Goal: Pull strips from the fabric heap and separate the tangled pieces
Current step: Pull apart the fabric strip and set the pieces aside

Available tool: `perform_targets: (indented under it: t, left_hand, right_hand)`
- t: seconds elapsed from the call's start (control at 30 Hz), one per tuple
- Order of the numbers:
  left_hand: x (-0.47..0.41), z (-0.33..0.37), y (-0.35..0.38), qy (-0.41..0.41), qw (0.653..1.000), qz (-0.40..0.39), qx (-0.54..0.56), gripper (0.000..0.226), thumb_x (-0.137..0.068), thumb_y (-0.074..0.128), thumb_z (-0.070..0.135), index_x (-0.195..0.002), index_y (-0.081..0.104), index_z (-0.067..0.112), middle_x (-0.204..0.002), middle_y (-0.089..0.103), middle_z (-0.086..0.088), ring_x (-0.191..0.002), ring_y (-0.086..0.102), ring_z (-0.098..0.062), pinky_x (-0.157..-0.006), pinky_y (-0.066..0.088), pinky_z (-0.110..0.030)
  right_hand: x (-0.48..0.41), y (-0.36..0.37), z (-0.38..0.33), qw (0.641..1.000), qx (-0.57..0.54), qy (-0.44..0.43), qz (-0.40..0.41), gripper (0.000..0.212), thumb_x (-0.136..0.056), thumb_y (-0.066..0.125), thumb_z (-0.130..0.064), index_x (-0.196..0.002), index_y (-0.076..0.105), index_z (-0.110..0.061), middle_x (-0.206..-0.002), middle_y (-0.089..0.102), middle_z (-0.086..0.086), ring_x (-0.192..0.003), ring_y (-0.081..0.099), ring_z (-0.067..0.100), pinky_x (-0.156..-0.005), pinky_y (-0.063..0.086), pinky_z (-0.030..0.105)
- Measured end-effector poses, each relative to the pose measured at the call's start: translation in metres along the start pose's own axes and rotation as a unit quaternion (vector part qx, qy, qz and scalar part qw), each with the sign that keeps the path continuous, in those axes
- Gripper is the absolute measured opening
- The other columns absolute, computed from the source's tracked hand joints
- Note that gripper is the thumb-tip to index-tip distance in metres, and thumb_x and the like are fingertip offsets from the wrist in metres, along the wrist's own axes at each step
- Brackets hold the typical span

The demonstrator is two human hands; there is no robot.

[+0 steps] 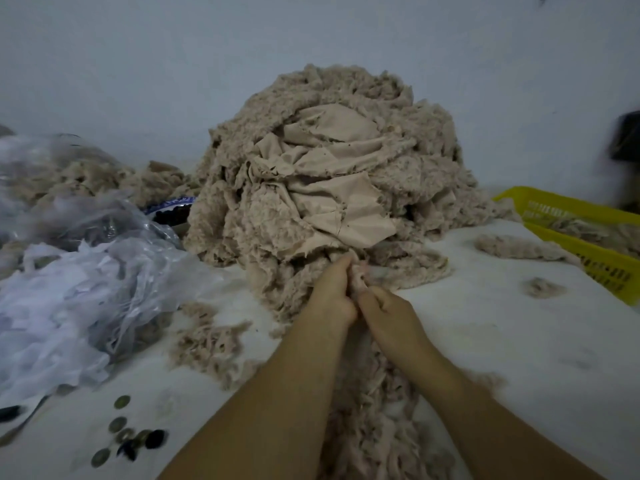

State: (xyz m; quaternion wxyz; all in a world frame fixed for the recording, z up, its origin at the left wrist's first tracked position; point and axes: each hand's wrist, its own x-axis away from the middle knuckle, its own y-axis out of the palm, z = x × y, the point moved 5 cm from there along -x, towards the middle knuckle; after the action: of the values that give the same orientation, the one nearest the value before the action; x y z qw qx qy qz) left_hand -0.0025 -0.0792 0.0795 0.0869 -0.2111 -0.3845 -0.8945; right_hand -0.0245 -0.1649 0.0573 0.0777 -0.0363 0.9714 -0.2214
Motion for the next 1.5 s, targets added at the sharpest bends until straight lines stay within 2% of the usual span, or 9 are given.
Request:
perform_targets:
  t: [0.13,0.37,0.57,0.73,0.9,1.2,1.3,1.4,1.5]
  left_hand:
    - [-0.015,0.008,-0.004,0.040,0.998,0.003,-0.051,0.035,-0.106,0.039,0.020,-0.074,0.049,0.014,-0.038,0.036,0.008,-0.025,0.025,-0.005,-0.028,0.020,-0.016]
    - [0.009,-0.016,-0.024,0.121,0.920,-0.025,-0.371,0.038,-0.105,0.043,0.027,-0.085,0.073,0.016,-0.084,0.076,-0.006,-0.076,0.074,-0.009,-0.062,0.055,-0.022]
    - [0.045,-0.027,-0.027,0.098,0.805,-0.160,-0.563,0.033,-0.093,0.054,0.044,-0.069,0.058,0.021,-0.055,0.056,0.011,-0.049,0.046,-0.004,-0.051,0.039,-0.018]
    - [0.042,0.008,-0.033,0.173,0.874,-0.109,-0.441,0.027,-0.099,0.061,0.030,-0.074,0.070,0.022,-0.073,0.065,0.000,-0.066,0.056,-0.014,-0.064,0.045,-0.024]
    - [0.033,0.054,-0.047,0.352,0.638,-0.017,-0.685,0.013,-0.098,0.057,0.017,-0.086,0.060,0.013,-0.077,0.062,-0.002,-0.071,0.058,-0.020,-0.063,0.043,-0.029]
    - [0.027,0.078,-0.090,0.356,0.803,0.118,-0.463,0.016,-0.093,0.065,0.034,-0.079,0.062,0.040,-0.077,0.066,0.014,-0.062,0.059,0.004,-0.061,0.046,-0.025]
    - [0.023,0.078,-0.095,0.239,0.921,0.074,-0.298,0.014,-0.093,0.068,0.031,-0.106,0.071,0.028,-0.103,0.073,0.007,-0.090,0.071,-0.012,-0.072,0.058,-0.030]
    - [0.026,0.062,-0.083,0.086,0.991,-0.067,-0.079,0.016,-0.086,0.068,0.026,-0.079,0.074,0.014,-0.068,0.070,-0.002,-0.053,0.064,-0.013,-0.047,0.053,-0.021]
    - [0.027,0.044,-0.070,0.022,0.989,-0.145,0.013,0.021,-0.088,0.060,0.029,-0.078,0.063,0.012,-0.060,0.052,0.002,-0.043,0.045,-0.007,-0.037,0.042,-0.019]
  right_hand:
    - [0.001,0.000,0.004,1.000,-0.009,-0.001,-0.003,0.039,-0.098,0.044,-0.035,-0.059,0.045,-0.028,-0.055,0.051,-0.012,-0.050,0.045,0.000,-0.046,0.034,0.013]
    - [-0.013,0.003,-0.003,0.975,-0.180,0.126,-0.019,0.033,-0.101,0.045,-0.045,-0.103,0.065,-0.020,-0.105,0.070,0.002,-0.097,0.067,0.015,-0.089,0.054,0.033]
    - [-0.023,-0.003,-0.003,0.886,-0.385,0.252,-0.049,0.039,-0.104,0.048,-0.026,-0.078,0.066,-0.004,-0.064,0.066,0.008,-0.050,0.063,0.013,-0.042,0.049,0.019]
    - [-0.020,-0.016,0.002,0.878,-0.440,0.186,0.017,0.048,-0.104,0.044,-0.044,-0.086,0.073,-0.010,-0.080,0.076,0.008,-0.065,0.073,0.017,-0.050,0.055,0.025]
    - [-0.020,-0.039,0.004,0.826,-0.534,0.142,0.109,0.030,-0.097,0.058,-0.040,-0.104,0.069,-0.012,-0.087,0.078,0.000,-0.073,0.075,0.011,-0.051,0.055,0.023]
    - [-0.021,-0.039,0.017,0.809,-0.552,0.165,0.114,0.021,-0.098,0.057,-0.036,-0.100,0.065,-0.017,-0.074,0.070,-0.003,-0.048,0.058,0.005,-0.036,0.037,0.017]
    - [-0.023,-0.039,0.024,0.788,-0.579,0.182,0.107,0.021,-0.100,0.054,-0.036,-0.096,0.064,-0.018,-0.063,0.053,-0.007,-0.037,0.034,0.003,-0.032,0.026,0.017]
    - [-0.023,-0.037,0.025,0.773,-0.597,0.187,0.107,0.019,-0.101,0.054,-0.033,-0.106,0.064,-0.018,-0.067,0.054,-0.007,-0.037,0.033,0.003,-0.033,0.028,0.017]
    - [-0.021,-0.041,0.019,0.881,-0.422,0.148,0.154,0.028,-0.101,0.055,-0.035,-0.126,0.056,-0.021,-0.097,0.061,-0.002,-0.066,0.057,0.008,-0.051,0.047,0.019]
